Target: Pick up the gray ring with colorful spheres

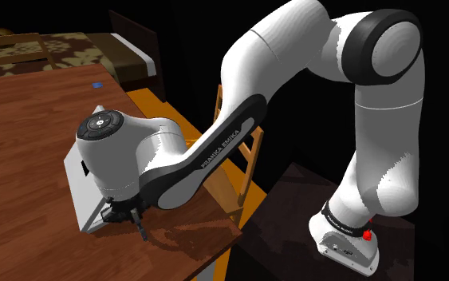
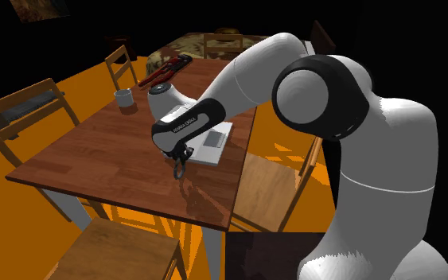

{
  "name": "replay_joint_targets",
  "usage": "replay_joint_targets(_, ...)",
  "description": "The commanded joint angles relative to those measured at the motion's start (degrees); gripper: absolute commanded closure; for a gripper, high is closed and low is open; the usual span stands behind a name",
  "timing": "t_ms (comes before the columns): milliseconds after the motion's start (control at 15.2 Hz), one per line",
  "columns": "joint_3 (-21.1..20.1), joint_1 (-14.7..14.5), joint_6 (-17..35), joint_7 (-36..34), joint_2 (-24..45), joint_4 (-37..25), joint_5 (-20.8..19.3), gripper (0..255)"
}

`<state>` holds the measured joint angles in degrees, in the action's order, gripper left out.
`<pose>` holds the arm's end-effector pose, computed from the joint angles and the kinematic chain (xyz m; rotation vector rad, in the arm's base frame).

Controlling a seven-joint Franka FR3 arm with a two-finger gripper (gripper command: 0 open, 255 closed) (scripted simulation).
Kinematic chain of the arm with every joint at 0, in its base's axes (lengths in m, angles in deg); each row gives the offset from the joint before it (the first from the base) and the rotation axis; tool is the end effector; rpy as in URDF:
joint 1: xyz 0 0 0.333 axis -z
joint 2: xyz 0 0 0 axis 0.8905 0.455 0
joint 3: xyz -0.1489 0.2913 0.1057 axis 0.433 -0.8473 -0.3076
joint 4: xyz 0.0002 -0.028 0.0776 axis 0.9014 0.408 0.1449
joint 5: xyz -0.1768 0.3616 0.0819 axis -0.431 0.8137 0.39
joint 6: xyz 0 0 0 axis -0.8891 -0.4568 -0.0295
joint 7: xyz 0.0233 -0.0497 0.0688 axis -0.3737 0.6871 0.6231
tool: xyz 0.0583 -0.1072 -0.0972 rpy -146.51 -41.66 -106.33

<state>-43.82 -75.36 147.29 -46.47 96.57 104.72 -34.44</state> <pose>0.4717 0.4529 0.2757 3.1067 -0.3713 0.2106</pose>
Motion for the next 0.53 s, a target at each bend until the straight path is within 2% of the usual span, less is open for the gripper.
replay_joint_targets(0, 0.02, -0.01, 0.03, -0.01, 0.04, -0.01, -0.03, 255)
replay_joint_targets(462, -0.28, 0.16, -0.55, 0.30, -0.50, -0.15, 0.46, 255)
